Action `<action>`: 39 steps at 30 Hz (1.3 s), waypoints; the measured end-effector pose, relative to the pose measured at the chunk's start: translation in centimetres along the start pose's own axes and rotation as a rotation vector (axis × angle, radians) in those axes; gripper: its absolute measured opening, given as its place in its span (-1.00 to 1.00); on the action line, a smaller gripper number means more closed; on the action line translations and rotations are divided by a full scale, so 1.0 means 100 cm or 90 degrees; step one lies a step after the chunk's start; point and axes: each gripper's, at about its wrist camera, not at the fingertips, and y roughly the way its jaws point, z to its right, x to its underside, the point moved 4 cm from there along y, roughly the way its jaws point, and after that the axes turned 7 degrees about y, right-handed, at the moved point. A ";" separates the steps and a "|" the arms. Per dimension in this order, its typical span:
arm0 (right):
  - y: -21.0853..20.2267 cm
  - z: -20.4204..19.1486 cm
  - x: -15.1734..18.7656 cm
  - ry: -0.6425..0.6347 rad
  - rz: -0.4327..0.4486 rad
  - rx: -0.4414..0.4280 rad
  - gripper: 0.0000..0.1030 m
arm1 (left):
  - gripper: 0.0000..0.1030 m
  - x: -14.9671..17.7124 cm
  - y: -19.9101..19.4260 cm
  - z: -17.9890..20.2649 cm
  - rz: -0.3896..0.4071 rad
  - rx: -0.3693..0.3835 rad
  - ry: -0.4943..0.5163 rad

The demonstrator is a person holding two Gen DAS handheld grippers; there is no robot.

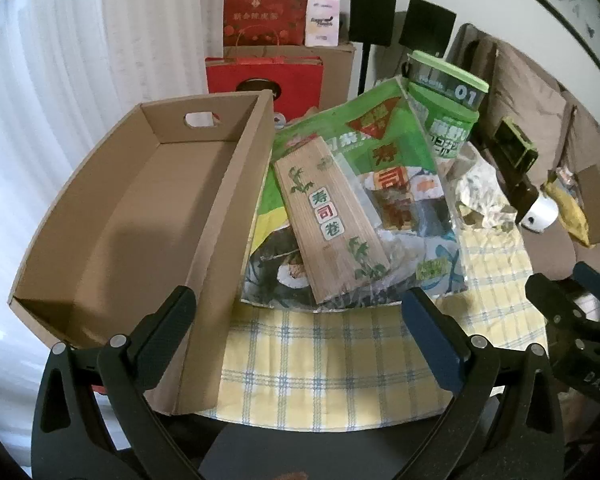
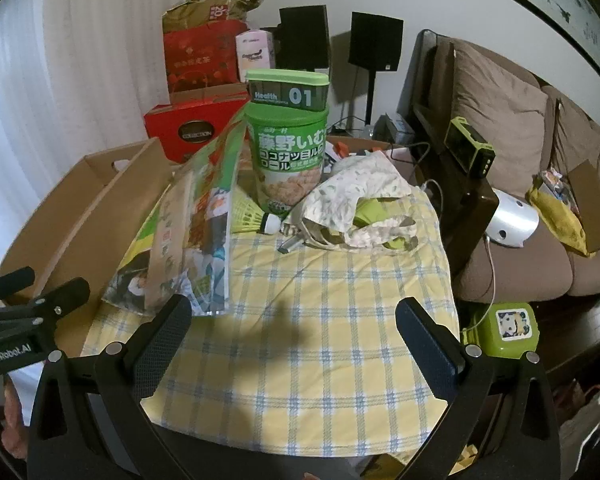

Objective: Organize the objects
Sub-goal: 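Grasp the clear plastic sushi-mat bag with the right tool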

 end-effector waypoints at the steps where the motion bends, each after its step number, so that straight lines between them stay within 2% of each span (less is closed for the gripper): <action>1: 0.000 0.000 -0.001 0.000 0.001 0.001 0.99 | 0.92 -0.001 0.000 0.001 0.002 0.006 0.001; 4: 0.000 0.001 -0.002 -0.004 0.006 0.003 0.99 | 0.91 -0.003 -0.001 0.002 0.007 0.027 0.005; 12: 0.004 0.002 -0.014 -0.010 0.017 -0.004 0.99 | 0.91 -0.016 0.000 0.001 0.020 0.028 0.012; 15: 0.008 0.007 -0.022 -0.001 0.013 -0.015 0.97 | 0.83 -0.026 0.001 0.000 0.027 0.037 0.014; 23: 0.018 0.023 -0.057 0.027 0.013 -0.060 0.84 | 0.79 -0.079 -0.004 0.005 0.065 0.079 0.034; 26: 0.021 0.027 -0.071 0.022 0.023 -0.053 0.83 | 0.79 -0.103 -0.002 0.009 0.071 0.086 0.045; 32: 0.034 0.033 -0.086 0.027 0.018 -0.060 0.82 | 0.81 -0.118 0.016 0.014 0.051 0.094 0.047; 37: 0.055 0.021 -0.074 0.024 -0.020 -0.089 0.80 | 0.81 -0.097 0.051 0.015 -0.003 0.115 0.027; 39: 0.065 0.013 -0.067 0.019 -0.038 -0.109 0.68 | 0.81 -0.084 0.064 0.017 -0.023 0.119 0.025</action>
